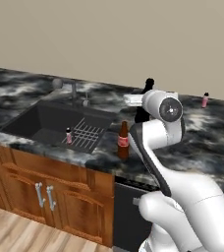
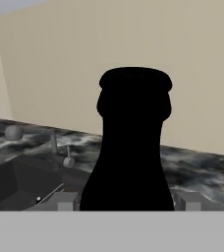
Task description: Place the large bottle from the dining counter next to the other large bottle outside the sink, and place the small bottle from the dining counter next to the other small bottle inside the sink.
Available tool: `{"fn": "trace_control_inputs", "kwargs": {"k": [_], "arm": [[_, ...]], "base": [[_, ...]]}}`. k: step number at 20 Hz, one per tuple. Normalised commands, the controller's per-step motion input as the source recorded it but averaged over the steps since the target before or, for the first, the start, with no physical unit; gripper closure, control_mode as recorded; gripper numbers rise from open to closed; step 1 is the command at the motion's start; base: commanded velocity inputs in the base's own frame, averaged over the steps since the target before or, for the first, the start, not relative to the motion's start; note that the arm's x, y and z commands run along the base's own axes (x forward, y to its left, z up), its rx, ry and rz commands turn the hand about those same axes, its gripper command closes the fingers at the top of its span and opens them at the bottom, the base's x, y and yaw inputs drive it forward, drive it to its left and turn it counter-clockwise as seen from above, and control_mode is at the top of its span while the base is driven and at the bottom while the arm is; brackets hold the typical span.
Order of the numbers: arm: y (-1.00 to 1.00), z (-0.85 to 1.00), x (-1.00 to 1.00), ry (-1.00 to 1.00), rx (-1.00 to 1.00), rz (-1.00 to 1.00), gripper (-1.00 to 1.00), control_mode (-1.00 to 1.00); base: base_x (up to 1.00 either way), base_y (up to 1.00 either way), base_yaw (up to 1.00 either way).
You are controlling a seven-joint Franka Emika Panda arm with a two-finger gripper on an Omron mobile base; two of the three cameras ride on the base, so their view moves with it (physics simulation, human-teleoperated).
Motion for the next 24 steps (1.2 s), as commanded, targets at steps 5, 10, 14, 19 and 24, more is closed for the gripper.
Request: {"fn": "trace_control_inputs", "kwargs": {"k": [5,10,14,19,24], "arm": [[0.0,0.0,0.0,0.0,0.0,0.0,1.0,1.0],[0.0,0.0,0.0,0.0,0.0,0.0,1.0,1.0],[0.0,0.0,0.0,0.0,0.0,0.0,1.0,1.0],[0.0,0.0,0.0,0.0,0.0,0.0,1.0,1.0],[0.0,0.0,0.0,0.0,0.0,0.0,1.0,1.0]], "base": [[0.39,0.0,-0.35],[0.24,0.05,-0.29],[0.36,0.09,-0.06],[0.15,0.37,0.01],[0.17,0.51,-0.08]]}}
